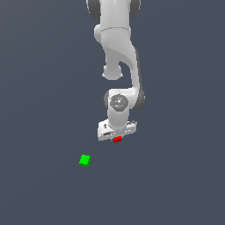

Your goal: Stack the red cube on top of the green cube.

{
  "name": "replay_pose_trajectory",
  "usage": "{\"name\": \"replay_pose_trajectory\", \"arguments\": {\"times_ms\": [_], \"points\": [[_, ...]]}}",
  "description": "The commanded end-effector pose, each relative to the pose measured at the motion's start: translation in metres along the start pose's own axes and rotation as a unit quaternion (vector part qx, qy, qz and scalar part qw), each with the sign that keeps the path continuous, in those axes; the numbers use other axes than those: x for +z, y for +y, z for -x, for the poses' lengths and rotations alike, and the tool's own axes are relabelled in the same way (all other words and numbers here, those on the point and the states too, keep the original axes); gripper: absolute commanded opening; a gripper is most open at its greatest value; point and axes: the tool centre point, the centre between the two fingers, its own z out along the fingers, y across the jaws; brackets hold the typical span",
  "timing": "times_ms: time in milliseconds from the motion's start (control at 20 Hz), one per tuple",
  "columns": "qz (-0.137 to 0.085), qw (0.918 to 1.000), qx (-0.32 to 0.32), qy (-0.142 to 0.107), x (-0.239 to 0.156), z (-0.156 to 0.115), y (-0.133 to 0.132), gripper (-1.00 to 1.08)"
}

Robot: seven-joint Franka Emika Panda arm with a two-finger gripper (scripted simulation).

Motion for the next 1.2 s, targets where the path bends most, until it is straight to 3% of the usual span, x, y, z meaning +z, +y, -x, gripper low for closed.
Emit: {"name": "replay_pose_trajectory", "arguments": {"times_ms": [0,800,1150], "points": [[0.000,1.0000,0.000,0.000,-0.003,0.000,0.000,-1.00],[0.000,1.0000,0.000,0.000,-0.087,0.001,0.000,-1.00],[0.000,1.0000,0.000,0.001,-0.098,0.000,0.000,-1.00]]}}
